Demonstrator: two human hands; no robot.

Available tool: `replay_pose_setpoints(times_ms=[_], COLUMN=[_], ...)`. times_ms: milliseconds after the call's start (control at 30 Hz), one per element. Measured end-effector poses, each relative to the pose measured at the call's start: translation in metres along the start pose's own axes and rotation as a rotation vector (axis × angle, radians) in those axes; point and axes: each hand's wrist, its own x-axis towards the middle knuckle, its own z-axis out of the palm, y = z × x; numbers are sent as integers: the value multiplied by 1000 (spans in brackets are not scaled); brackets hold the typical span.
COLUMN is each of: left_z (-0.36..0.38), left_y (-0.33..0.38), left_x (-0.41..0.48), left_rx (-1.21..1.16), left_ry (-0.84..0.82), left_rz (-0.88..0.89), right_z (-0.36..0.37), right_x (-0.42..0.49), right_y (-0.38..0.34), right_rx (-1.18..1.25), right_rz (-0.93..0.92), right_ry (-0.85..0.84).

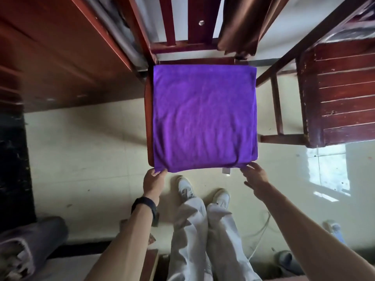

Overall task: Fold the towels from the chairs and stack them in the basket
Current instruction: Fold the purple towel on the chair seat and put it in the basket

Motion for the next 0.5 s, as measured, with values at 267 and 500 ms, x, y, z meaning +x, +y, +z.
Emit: replay_pose_setpoints(times_ms=[267, 500], left_z=[-17, -8], left_y=[3, 13], left_x=[-5, -8], left_rx=[-126, -335], left_ry=[-58, -197], left_rz=[-30, -202], right_z=[-6, -17], right_x=[-15, -18], right_y=[-8, -11], right_rx=[73, 22], right_rz=[-92, -208], right_ry=[109, 213])
